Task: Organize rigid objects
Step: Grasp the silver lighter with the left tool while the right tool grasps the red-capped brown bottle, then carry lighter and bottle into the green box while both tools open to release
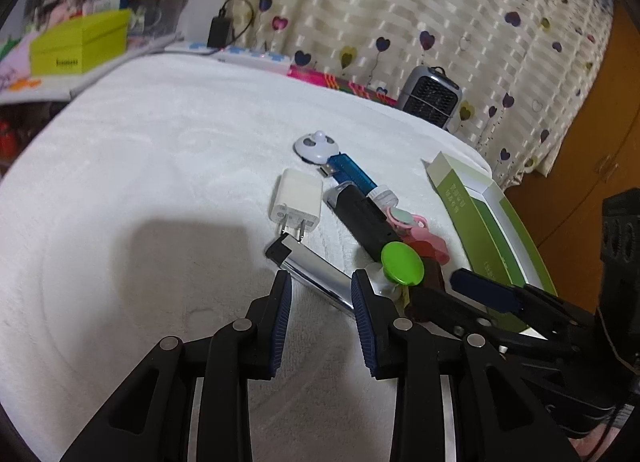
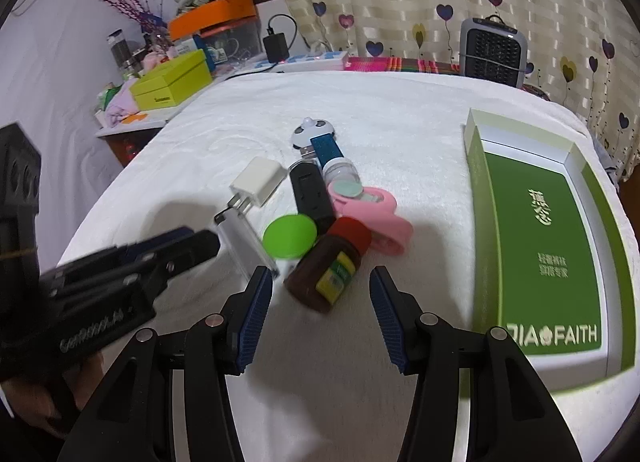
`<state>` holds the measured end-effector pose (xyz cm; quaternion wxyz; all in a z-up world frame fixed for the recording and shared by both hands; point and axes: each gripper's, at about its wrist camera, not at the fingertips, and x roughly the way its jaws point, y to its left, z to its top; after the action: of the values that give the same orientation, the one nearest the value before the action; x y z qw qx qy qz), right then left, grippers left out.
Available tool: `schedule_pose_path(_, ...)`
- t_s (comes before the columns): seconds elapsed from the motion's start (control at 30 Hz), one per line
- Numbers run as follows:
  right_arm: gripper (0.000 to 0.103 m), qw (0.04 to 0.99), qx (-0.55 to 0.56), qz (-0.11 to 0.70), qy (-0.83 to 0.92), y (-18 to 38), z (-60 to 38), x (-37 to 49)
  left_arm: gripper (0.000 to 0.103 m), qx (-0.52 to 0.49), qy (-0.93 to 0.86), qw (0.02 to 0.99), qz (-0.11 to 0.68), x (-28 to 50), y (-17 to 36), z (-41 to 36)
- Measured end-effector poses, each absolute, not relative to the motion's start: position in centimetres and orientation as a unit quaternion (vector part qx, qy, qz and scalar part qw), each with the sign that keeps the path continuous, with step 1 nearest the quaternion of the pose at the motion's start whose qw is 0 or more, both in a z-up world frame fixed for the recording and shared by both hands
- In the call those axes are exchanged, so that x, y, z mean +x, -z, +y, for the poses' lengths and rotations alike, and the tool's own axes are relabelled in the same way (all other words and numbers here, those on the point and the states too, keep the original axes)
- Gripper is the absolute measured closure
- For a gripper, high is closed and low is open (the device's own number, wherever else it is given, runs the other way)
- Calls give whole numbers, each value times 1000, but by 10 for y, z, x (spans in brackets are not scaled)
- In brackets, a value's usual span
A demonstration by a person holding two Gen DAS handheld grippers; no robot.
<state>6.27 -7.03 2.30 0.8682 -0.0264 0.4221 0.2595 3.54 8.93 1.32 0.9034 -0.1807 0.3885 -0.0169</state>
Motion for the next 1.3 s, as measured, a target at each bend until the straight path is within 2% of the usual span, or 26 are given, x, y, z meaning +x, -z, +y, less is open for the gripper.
schedule_pose_path(0.13, 51, 863, -33, 436, -251, -16, -62, 77, 67, -202, 7, 896, 395, 43, -7, 94)
schedule_pose_path(0.23, 61, 859, -37, 444, -251, -10, -61, 83, 65, -215, -4, 891, 399, 49, -3, 96)
schedule_pose_path(0.27, 68, 859, -40, 444, -252, -9, -61, 83, 65, -216, -7, 890, 401, 51, -3, 95)
schedule_pose_path(0.3, 69, 858, -42, 444, -254, -9, -61, 83, 64, -215, -9, 890, 402, 53, -2, 94)
schedule_pose_path(0.73, 70, 867, -42, 415, -272, -25, -79, 68, 64, -104, -41, 904, 412, 65, -3, 68)
schedule_pose_path(0.87, 70, 866, -33, 412, -281, -27, -84, 66, 71, -89, -34, 905, 414, 57, -4, 76)
schedule_pose_path(1.17, 70, 865, -20, 402, -299, -30, -88, 62, 73, -60, -40, 904, 420, 49, -4, 80)
schedule_pose_path(1.3, 70, 865, -18, 400, -304, -30, -90, 60, 81, -53, -42, 906, 419, 50, -4, 78)
